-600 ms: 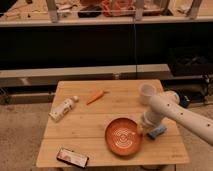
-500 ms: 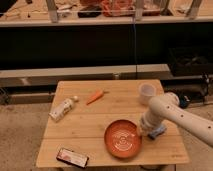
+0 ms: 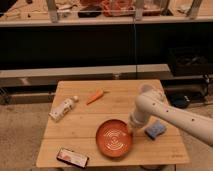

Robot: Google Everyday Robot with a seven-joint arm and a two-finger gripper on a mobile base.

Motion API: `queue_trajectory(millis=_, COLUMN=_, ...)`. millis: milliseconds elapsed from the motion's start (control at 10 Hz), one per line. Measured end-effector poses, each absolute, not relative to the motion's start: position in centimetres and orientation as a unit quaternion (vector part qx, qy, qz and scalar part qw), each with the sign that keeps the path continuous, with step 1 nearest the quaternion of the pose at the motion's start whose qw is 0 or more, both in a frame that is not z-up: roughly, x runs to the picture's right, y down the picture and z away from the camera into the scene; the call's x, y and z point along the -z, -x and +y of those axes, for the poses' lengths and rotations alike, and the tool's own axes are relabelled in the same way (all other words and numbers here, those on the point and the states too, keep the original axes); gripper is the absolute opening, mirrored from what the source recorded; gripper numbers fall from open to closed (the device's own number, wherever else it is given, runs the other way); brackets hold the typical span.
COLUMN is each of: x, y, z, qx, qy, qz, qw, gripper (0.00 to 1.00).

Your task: Drag the ceramic bowl in a circle

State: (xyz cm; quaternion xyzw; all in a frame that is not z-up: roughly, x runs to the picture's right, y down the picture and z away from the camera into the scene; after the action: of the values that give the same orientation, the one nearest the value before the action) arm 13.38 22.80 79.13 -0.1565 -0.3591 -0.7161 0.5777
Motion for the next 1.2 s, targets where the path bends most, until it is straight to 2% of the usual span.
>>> queue_trajectory(millis=600, x=-84.0, y=-11.3, z=16.4, qx=0.71, qy=0.156, qz=-0.361, qw=0.585, gripper=0.0)
queue_trajectory(millis=900, x=-85.0, y=-15.2, z=15.7, qx=0.684, qy=0.171, qz=-0.356, qw=0.614, gripper=0.0)
queue_trajectory(millis=1200, x=-84.8, y=-20.9, z=16.7, qx=0.656, qy=0.184, qz=-0.348, qw=0.644, gripper=0.0)
